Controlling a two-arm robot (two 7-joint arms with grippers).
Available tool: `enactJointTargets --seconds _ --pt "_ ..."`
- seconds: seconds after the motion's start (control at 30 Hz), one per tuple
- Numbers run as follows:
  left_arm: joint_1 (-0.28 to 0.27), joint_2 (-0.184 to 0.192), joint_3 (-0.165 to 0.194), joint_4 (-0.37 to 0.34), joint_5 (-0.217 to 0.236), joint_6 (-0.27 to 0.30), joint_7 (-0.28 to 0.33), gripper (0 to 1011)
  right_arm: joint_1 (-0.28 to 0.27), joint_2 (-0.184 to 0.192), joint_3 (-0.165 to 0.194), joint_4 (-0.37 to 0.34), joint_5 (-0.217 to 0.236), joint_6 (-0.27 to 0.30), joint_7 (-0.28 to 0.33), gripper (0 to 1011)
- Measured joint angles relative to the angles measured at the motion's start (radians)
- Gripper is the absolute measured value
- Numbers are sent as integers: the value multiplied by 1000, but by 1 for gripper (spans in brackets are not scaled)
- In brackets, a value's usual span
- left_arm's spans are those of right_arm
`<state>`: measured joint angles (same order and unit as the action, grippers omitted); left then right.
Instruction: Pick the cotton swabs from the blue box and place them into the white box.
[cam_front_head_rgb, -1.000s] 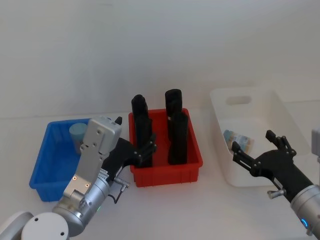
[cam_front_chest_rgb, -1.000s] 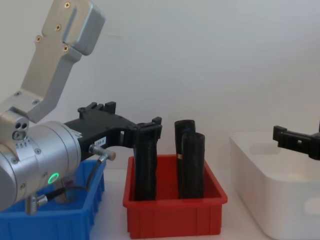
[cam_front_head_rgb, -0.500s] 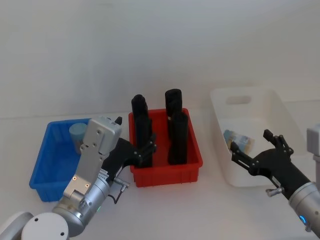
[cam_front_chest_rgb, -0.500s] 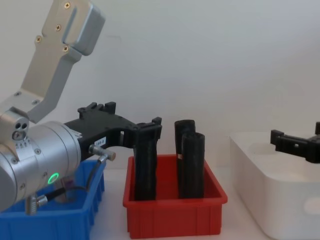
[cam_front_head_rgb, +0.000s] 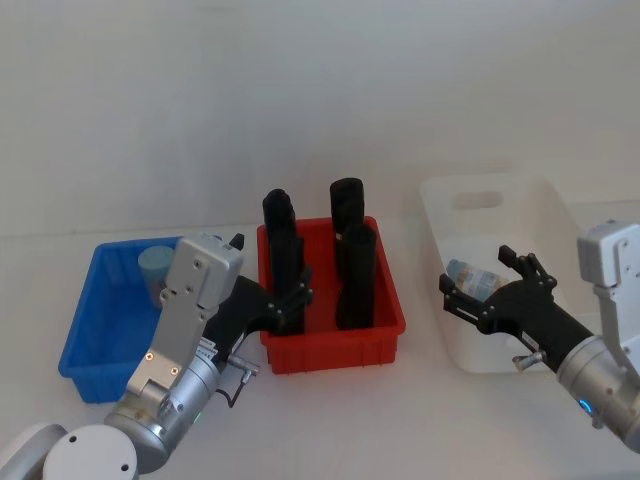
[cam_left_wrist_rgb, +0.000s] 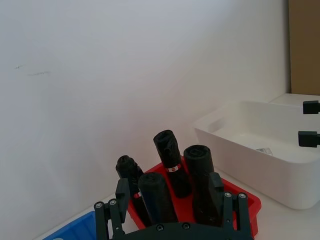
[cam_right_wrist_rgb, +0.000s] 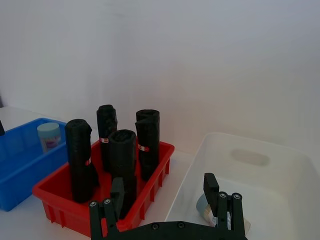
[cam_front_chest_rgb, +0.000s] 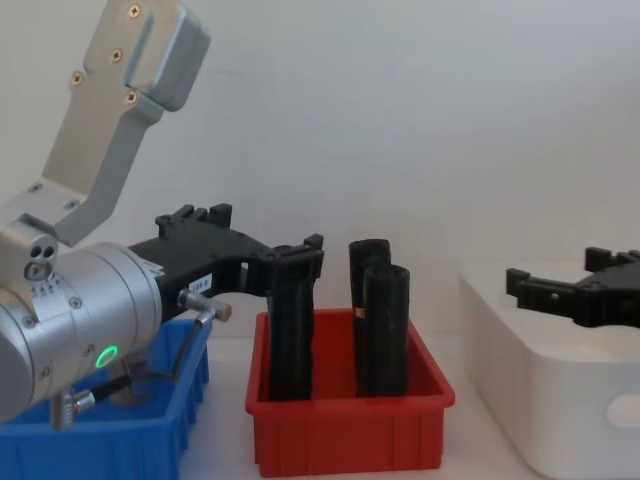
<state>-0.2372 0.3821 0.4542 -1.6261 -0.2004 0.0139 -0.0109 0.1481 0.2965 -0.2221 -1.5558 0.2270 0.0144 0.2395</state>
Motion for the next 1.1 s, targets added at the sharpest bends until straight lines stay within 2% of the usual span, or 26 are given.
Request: enactJointTargets --seconds 0.27,0.6,0.9,0.93,1.1 --pt "0 0 0 0 0 0 0 1004 97 -30 -8 125 -32 -24 95 1001" --pt "0 0 0 0 0 0 0 1004 240 -82 -28 322 -83 -70 211 1001" --pt "0 0 0 0 0 0 0 1004 361 -129 -50 493 -117 -114 285 1001" --pt "0 0 0 0 0 0 0 1004 361 -129 -50 493 -117 -114 285 1001" --pt "0 0 0 0 0 0 0 1004 431 -158 -62 603 -129 -142 320 1001"
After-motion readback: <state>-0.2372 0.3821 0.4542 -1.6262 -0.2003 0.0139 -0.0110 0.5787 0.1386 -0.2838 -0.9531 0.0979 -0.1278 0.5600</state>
